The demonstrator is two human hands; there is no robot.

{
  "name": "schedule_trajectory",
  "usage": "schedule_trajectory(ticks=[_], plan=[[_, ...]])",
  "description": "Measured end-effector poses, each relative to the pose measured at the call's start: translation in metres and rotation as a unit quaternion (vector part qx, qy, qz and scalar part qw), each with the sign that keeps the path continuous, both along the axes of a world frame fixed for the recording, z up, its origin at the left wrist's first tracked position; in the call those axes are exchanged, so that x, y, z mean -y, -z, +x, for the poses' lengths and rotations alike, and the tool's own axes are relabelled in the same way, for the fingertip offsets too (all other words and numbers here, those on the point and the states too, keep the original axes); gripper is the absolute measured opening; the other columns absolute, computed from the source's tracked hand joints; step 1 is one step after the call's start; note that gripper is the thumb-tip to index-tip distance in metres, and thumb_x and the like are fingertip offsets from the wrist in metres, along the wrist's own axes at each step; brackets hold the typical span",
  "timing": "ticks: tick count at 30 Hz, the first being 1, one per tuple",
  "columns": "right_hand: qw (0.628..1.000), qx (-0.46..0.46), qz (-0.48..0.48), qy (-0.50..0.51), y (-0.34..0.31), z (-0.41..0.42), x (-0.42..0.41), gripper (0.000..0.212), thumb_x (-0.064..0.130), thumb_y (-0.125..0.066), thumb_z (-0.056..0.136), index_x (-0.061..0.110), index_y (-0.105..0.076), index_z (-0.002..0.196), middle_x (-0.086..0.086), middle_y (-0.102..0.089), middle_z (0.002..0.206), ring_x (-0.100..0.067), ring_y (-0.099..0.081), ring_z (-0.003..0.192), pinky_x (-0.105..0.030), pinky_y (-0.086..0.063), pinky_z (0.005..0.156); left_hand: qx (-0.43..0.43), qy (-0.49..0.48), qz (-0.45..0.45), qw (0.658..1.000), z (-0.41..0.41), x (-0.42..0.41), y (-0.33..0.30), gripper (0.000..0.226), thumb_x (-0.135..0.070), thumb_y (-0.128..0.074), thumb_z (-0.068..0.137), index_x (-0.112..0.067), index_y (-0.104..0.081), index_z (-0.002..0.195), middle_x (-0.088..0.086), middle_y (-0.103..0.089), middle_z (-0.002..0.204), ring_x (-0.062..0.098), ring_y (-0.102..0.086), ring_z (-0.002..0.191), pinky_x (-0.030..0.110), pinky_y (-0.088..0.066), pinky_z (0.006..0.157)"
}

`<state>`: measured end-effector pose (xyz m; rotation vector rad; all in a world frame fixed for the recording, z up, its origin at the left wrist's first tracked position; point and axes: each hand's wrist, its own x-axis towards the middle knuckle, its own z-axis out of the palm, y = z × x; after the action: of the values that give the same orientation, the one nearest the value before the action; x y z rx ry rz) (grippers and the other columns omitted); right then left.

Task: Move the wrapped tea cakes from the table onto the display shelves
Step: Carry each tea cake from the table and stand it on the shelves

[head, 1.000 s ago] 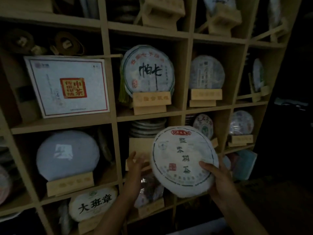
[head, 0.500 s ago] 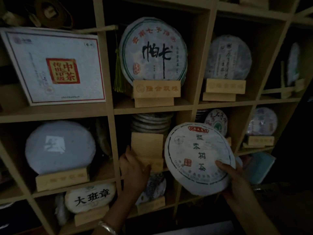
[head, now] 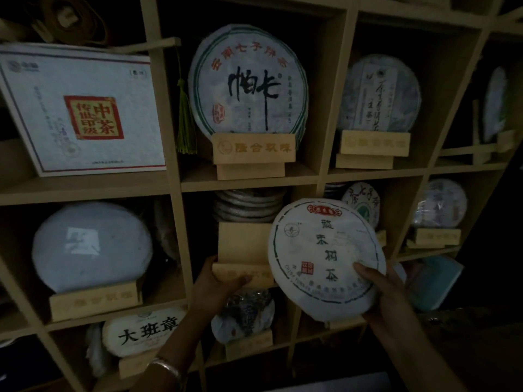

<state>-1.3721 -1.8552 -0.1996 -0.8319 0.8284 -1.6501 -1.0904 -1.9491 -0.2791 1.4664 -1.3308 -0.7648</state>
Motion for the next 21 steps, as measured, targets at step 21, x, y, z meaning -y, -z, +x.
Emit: schedule_trajectory(ticks=[21], plan=[[0.993,0.013,-0.1,0.058,-0.048,0.006,-0.041,0.049,0.002,-0.059,0.083,0.016,-0.059,0.131,-0.003,-0.072,0.121,-0.02,-0.07,0.107,-0.03,-0.061,0.074,-0.047,0.335,0.052,0.94,-0.018,-0.091,-0.078,0.071,-0.027,-0.094,0.056,-0.021,-0.06,0.118,-0.007,-0.072,0.107,0.01,-0.068,0.101,0.022,-0.056,0.076]])
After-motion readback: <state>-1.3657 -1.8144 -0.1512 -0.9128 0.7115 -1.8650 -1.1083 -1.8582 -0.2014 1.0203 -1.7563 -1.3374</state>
